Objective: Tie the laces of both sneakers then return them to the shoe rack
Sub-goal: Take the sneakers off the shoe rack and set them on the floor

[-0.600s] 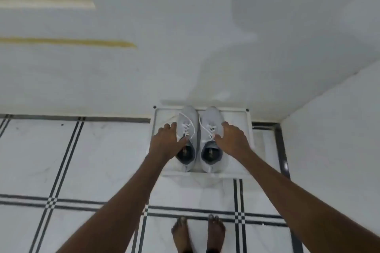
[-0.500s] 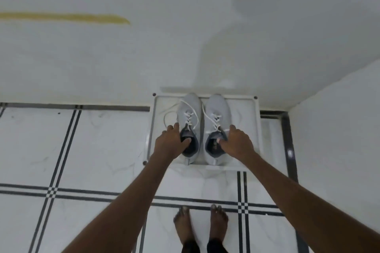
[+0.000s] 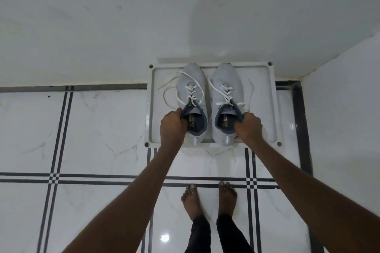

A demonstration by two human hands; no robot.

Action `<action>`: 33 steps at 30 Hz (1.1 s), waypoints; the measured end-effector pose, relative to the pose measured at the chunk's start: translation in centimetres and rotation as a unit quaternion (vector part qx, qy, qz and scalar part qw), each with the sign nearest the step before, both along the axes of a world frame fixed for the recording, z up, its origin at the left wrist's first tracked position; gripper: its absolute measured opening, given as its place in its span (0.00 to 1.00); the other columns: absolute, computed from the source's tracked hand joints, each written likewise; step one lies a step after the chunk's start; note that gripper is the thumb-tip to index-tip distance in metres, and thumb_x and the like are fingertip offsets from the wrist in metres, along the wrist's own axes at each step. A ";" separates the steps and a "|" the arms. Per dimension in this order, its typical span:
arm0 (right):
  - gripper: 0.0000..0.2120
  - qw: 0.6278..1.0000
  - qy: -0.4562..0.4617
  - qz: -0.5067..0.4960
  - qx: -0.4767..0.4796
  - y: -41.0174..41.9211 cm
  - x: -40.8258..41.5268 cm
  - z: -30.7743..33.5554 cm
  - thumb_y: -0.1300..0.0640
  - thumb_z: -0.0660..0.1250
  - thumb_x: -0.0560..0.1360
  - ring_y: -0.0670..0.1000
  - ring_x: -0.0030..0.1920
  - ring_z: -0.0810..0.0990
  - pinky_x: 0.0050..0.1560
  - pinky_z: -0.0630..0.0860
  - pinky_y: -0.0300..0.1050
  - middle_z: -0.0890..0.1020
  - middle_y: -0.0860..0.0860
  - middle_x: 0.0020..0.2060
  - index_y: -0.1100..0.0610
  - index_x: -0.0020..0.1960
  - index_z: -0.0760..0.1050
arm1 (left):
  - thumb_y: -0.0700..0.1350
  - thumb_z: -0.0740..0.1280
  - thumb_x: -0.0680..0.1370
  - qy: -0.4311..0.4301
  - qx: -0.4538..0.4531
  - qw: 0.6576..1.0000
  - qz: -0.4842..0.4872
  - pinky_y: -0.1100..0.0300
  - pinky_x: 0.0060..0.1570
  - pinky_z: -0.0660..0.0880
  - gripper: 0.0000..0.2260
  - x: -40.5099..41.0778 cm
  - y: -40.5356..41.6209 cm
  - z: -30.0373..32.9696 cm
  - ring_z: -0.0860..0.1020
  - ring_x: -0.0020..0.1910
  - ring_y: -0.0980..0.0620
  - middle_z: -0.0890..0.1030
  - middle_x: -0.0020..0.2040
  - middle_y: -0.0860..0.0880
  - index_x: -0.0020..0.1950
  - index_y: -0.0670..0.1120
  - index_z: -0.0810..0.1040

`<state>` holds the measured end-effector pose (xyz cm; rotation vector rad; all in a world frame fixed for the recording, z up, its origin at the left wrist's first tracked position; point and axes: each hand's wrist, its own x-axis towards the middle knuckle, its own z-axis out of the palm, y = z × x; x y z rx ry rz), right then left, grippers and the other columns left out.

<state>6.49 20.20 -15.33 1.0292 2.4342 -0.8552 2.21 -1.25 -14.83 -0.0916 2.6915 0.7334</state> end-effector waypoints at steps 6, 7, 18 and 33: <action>0.11 0.998 0.059 -0.026 -0.020 -1.3 4.5 4.5 0.59 0.62 0.70 0.61 0.37 0.81 0.37 0.78 0.50 0.81 0.58 0.39 0.66 0.45 0.78 | 0.38 0.61 0.74 0.039 0.050 0.998 0.013 0.48 0.39 0.80 0.14 4.2 -2.4 4.1 0.80 0.34 0.46 0.83 0.37 0.46 0.55 0.46 0.81; 0.12 0.996 0.072 -0.035 -0.033 -1.5 5.5 5.2 0.58 0.61 0.69 0.61 0.35 0.83 0.36 0.81 0.53 0.82 0.58 0.38 0.65 0.44 0.77 | 0.38 0.61 0.74 0.049 0.059 0.997 0.013 0.48 0.40 0.80 0.14 5.2 -3.0 4.8 0.80 0.34 0.46 0.83 0.37 0.46 0.55 0.46 0.81; 0.08 0.994 0.100 -0.005 -0.042 -4.9 21.9 7.9 0.55 0.61 0.69 0.60 0.34 0.82 0.38 0.79 0.52 0.82 0.56 0.35 0.60 0.40 0.75 | 0.40 0.63 0.74 0.068 0.063 0.995 0.025 0.50 0.41 0.79 0.16 22.6 -8.3 7.1 0.81 0.34 0.46 0.83 0.37 0.46 0.60 0.50 0.81; 0.10 0.999 0.028 0.000 -0.033 -9.7 34.9 -18.4 0.56 0.59 0.67 0.63 0.34 0.83 0.40 0.81 0.55 0.82 0.58 0.34 0.62 0.41 0.75 | 0.37 0.61 0.76 -0.020 0.008 0.999 0.036 0.64 0.40 0.69 0.16 37.0 -12.6 -18.0 0.75 0.38 0.51 0.83 0.44 0.45 0.62 0.45 0.80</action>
